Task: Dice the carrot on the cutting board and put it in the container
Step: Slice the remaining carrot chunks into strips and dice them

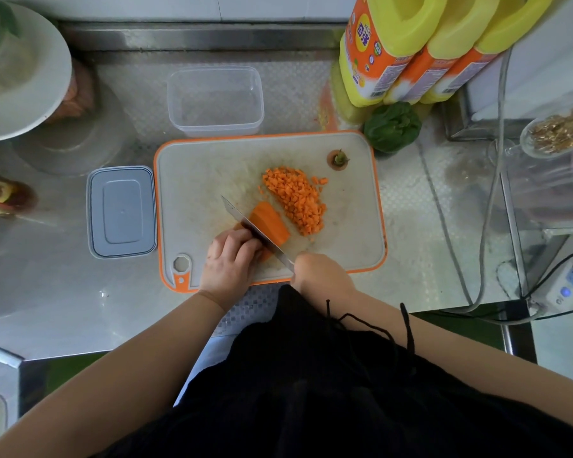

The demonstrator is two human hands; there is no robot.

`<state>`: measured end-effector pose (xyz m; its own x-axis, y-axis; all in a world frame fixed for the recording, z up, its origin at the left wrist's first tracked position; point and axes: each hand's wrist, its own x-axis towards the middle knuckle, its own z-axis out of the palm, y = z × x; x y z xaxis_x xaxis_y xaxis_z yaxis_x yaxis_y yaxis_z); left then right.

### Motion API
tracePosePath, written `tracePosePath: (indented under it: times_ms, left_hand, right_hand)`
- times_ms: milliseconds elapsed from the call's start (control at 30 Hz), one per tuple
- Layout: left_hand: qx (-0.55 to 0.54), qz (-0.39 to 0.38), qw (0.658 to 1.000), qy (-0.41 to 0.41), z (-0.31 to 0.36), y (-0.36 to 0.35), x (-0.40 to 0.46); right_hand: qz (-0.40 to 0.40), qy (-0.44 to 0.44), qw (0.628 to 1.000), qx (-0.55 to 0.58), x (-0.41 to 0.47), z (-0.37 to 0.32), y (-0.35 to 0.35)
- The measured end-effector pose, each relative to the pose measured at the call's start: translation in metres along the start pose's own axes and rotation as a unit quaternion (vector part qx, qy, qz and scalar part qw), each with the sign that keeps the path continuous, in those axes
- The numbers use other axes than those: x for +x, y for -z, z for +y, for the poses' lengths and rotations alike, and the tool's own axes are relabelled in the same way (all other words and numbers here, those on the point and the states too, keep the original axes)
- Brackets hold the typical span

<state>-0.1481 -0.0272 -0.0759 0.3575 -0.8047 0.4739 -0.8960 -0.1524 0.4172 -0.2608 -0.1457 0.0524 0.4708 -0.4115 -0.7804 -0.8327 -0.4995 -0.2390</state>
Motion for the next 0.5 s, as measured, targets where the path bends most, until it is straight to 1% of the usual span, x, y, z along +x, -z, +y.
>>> tracePosePath:
  times_ms: [100, 200, 367, 500]
  left_hand:
    - [-0.005, -0.004, 1.000, 0.000, 0.000, -0.001, 0.000]
    - [-0.001, -0.002, 1.000, 0.000, -0.001, -0.002, -0.001]
    - [0.010, -0.009, 1.000, 0.003, 0.000, -0.002, -0.002]
    - [0.027, -0.018, 0.999, 0.004, 0.001, -0.001, -0.001]
  right_hand:
    - [-0.020, -0.009, 1.000, 0.009, 0.000, 0.002, 0.001]
    - [-0.022, -0.002, 1.000, 0.011, 0.003, 0.000, 0.002]
    - [0.026, -0.002, 1.000, 0.018, 0.015, -0.015, -0.002]
    - [0.047, 0.007, 0.999, 0.013, 0.021, -0.019, -0.006]
